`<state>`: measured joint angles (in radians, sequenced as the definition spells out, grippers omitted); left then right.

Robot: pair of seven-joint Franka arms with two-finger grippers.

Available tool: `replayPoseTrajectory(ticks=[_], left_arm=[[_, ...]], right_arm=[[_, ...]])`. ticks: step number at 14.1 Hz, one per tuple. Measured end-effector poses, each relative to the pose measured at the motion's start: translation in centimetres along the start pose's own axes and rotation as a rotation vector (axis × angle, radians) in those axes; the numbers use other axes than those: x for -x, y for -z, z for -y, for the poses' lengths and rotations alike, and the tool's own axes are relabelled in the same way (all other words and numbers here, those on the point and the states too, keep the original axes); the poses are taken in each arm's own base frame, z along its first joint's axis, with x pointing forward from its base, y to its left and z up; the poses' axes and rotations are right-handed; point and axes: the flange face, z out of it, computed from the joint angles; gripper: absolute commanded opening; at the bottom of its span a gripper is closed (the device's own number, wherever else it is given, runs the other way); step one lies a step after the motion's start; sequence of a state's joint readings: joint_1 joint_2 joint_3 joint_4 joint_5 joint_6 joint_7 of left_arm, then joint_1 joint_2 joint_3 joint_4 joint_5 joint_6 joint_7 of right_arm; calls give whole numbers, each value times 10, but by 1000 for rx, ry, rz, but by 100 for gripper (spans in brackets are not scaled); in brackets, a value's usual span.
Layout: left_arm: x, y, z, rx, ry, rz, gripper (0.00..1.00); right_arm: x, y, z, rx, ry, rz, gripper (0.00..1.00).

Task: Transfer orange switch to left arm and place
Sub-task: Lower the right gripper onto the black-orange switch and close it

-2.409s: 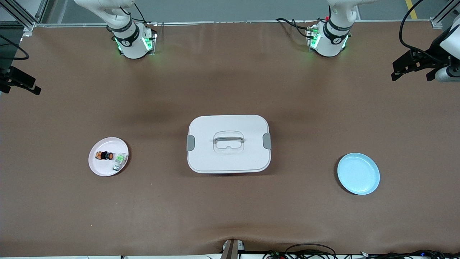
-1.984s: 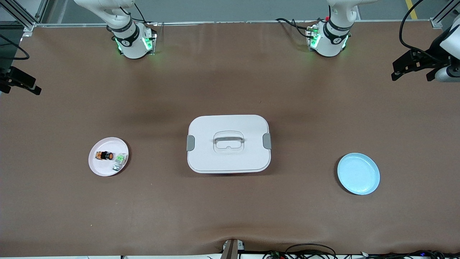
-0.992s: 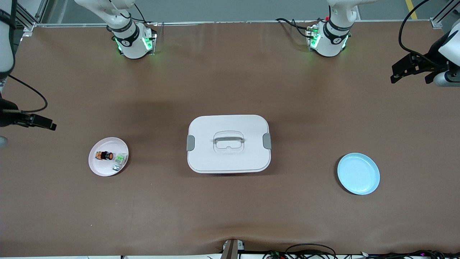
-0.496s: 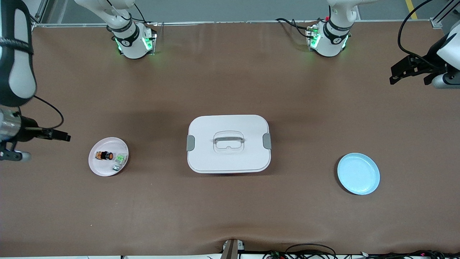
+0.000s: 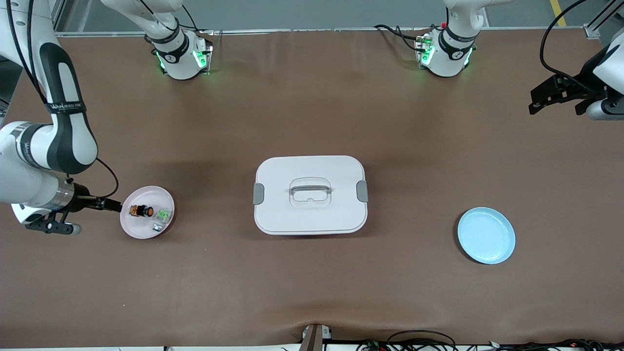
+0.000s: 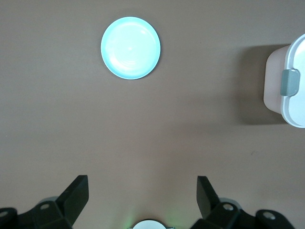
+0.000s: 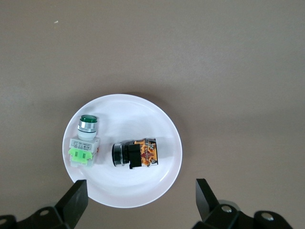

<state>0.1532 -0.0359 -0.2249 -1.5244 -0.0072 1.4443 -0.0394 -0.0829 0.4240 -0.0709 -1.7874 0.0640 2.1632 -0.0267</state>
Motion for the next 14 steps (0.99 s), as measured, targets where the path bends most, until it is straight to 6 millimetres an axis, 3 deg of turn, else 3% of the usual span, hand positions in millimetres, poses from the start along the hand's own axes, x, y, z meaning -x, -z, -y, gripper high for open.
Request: replayPoseTrajectory(ticks=[7, 14], left_arm=[[-1, -2, 0, 0, 0, 6, 100], [-1, -3, 0, 0, -1, 9, 100]], right_arm=[[11, -62, 15, -2, 14, -52, 100], [8, -99, 21, 5, 24, -63, 100]])
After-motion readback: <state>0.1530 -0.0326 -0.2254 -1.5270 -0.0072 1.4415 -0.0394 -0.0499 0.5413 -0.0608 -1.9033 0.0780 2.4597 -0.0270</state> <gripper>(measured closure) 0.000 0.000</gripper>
